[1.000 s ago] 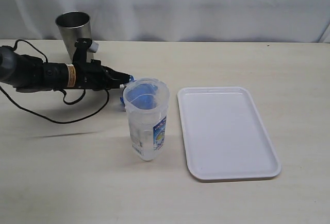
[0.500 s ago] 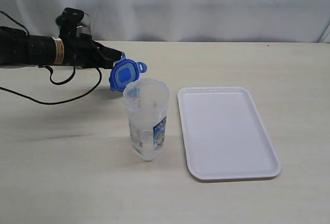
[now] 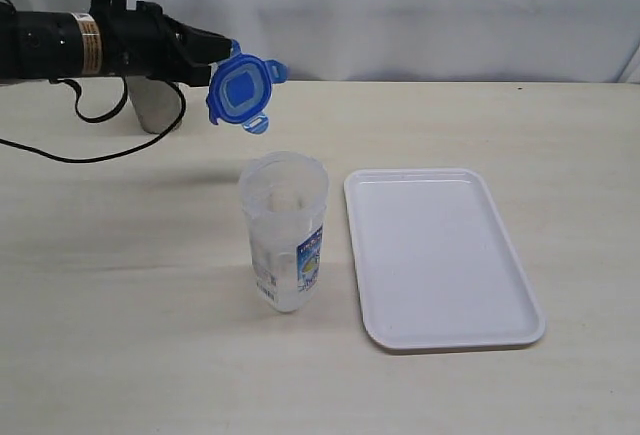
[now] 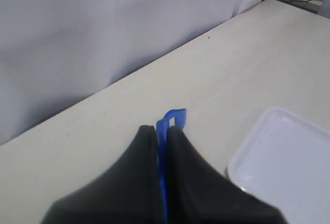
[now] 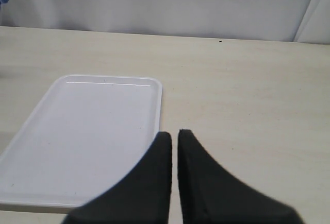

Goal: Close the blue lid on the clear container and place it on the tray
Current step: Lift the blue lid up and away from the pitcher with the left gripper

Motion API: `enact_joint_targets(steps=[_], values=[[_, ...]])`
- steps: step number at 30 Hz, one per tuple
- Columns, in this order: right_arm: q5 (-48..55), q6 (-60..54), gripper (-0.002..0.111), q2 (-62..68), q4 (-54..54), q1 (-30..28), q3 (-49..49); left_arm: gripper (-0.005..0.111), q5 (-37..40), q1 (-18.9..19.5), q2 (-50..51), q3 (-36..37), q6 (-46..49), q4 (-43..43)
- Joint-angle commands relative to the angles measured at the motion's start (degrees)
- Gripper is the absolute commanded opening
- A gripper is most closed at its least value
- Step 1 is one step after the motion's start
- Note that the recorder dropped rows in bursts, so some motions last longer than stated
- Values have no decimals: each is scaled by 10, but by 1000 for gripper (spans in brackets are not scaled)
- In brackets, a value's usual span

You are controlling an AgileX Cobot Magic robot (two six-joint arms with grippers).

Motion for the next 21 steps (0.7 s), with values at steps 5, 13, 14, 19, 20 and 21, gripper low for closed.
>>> enact_joint_targets(steps=[5, 13, 14, 19, 20, 21], values=[[-7, -2, 5, -3, 2, 1, 1, 0, -72, 0, -39, 2, 6, 29], [-7, -2, 5, -3, 2, 1, 1, 0, -92, 0, -75, 26, 12, 34], [-7, -2, 5, -3, 2, 1, 1, 0, -92, 0, -81, 32, 17, 29], [-7, -2, 5, -3, 2, 1, 1, 0, -113, 0, -128, 76, 67, -1], [-7, -2, 5, -3, 2, 1, 1, 0, -115, 0, -138, 86, 75, -7], [-7, -2, 5, -3, 2, 1, 1, 0, -118, 0, -148, 96, 85, -10]])
